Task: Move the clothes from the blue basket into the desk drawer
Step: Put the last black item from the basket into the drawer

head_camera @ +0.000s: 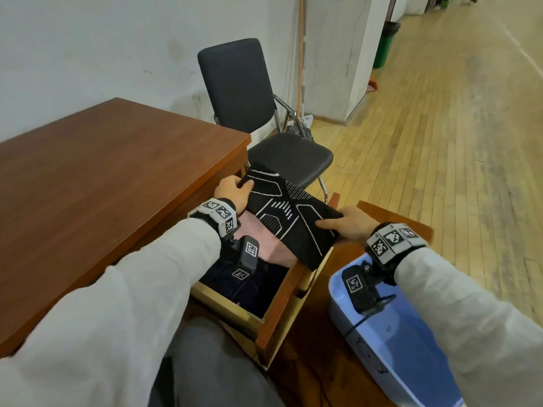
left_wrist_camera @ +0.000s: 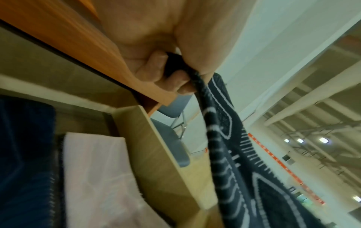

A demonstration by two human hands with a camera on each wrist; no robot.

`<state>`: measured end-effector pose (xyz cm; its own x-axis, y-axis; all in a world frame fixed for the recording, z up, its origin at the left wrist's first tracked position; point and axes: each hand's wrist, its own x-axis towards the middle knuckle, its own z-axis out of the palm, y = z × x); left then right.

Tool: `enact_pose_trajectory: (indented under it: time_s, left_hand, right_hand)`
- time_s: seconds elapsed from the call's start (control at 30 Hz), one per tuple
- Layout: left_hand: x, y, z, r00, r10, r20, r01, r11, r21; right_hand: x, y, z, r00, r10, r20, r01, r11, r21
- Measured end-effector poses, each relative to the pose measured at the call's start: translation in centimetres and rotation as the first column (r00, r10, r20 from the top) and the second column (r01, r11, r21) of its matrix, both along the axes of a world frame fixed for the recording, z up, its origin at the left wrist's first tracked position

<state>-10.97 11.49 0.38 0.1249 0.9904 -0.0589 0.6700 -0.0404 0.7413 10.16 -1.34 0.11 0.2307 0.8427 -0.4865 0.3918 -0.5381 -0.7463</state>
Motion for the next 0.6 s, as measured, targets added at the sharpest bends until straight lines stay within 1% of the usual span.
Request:
enact_pose_trajectory:
  time_s: [0.07, 0.17, 0.27, 0.37, 0.4, 0.47, 0.53, 0.6]
  left_hand:
    - [-0.6, 1.4, -1.2, 0.997, 0.030, -0.073, -0.034, 0.999, -0.042]
    - [-1.2, 3.0, -3.3, 0.984, 0.047, -0.173, -0.066, 0.992, -0.105]
    - [-1.4, 4.3, -5.2, 0.987, 0.053, -0.152, -0.080, 0.980, -0.180]
    - [-1.3, 5.9, -7.3, 0.991, 0.024, -0.131, -0.057, 0.965, -0.255]
    - [-1.3, 6.4, -8.2, 0.992, 0.013, -0.127, -0.049, 0.958, -0.282]
    - [-1.2, 7.2, -9.7, 0.993, 0.009, -0.122, -0.046, 0.950, -0.309]
    - [-1.3, 7.7, -10.8, 0.990, 0.017, -0.141, -0.061, 0.949, -0.308]
    - [-1.5, 8.0, -11.9, 0.988, 0.027, -0.154, -0.075, 0.946, -0.314]
  right_hand:
    - [-0.3, 2.1, -0.6, 0.990, 0.030, 0.136, -0.041, 0.996, 0.074]
    - [-1.5, 4.5, -1.1, 0.950, 0.038, 0.310, -0.089, 0.984, 0.152]
    - [-2.7, 6.6, -1.5, 0.880, 0.087, 0.466, -0.173, 0.974, 0.146]
    - [-3.3, 8.8, -3.1, 0.814, 0.205, 0.543, -0.254, 0.967, 0.014]
    - [-3.5, 9.3, -3.7, 0.777, 0.261, 0.572, -0.293, 0.955, -0.038]
    - [-3.8, 10.1, -4.7, 0.679, 0.370, 0.635, -0.368, 0.919, -0.141]
    - [-4.0, 10.7, -5.7, 0.562, 0.459, 0.688, -0.431, 0.873, -0.231]
    - [-4.2, 11.2, -6.5, 0.489, 0.512, 0.707, -0.466, 0.838, -0.284]
